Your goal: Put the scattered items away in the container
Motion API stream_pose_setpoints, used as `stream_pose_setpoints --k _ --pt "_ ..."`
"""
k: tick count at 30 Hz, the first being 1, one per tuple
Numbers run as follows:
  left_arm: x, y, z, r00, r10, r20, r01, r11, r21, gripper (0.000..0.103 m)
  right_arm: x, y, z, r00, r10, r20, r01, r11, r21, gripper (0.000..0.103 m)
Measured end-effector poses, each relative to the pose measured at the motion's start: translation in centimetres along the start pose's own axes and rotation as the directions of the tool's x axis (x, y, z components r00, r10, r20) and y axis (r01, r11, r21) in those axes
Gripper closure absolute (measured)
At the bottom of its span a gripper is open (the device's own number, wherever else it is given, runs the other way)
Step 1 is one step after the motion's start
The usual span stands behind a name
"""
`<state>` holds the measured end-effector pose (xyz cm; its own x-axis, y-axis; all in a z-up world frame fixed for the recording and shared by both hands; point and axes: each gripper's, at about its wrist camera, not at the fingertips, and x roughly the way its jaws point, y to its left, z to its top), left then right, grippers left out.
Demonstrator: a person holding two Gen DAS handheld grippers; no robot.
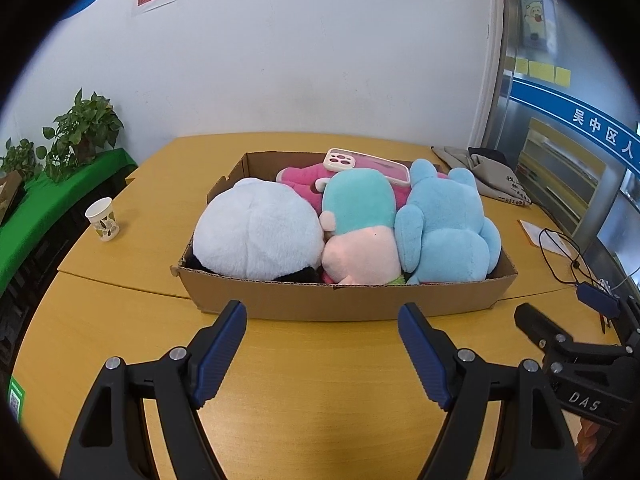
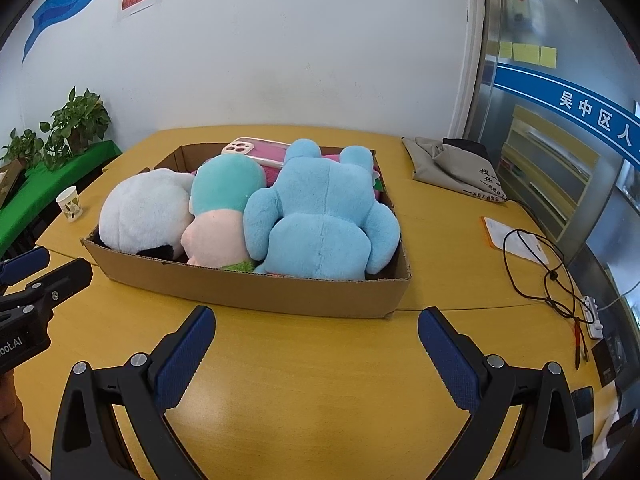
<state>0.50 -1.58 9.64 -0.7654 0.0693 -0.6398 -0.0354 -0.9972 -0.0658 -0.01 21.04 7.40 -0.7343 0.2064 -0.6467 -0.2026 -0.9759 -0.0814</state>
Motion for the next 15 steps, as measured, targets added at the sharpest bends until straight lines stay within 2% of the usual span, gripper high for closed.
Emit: stream_pose_setpoints --k 10,15 --pt "-0.43 -0.91 -0.12 1.000 -0.026 0.009 0.026 1.000 0.010 0.025 -0.28 -0.74 0.14 1.000 -0.014 0.008 0.014 1.000 0.017 0.000" --pt "-0.66 -0.99 -0.13 1.000 -0.014 0.011 0.014 1.000 0.007 0.025 -0.44 -1.05 -0.08 1.000 -0.009 0.010 0.008 1.000 0.026 0.000"
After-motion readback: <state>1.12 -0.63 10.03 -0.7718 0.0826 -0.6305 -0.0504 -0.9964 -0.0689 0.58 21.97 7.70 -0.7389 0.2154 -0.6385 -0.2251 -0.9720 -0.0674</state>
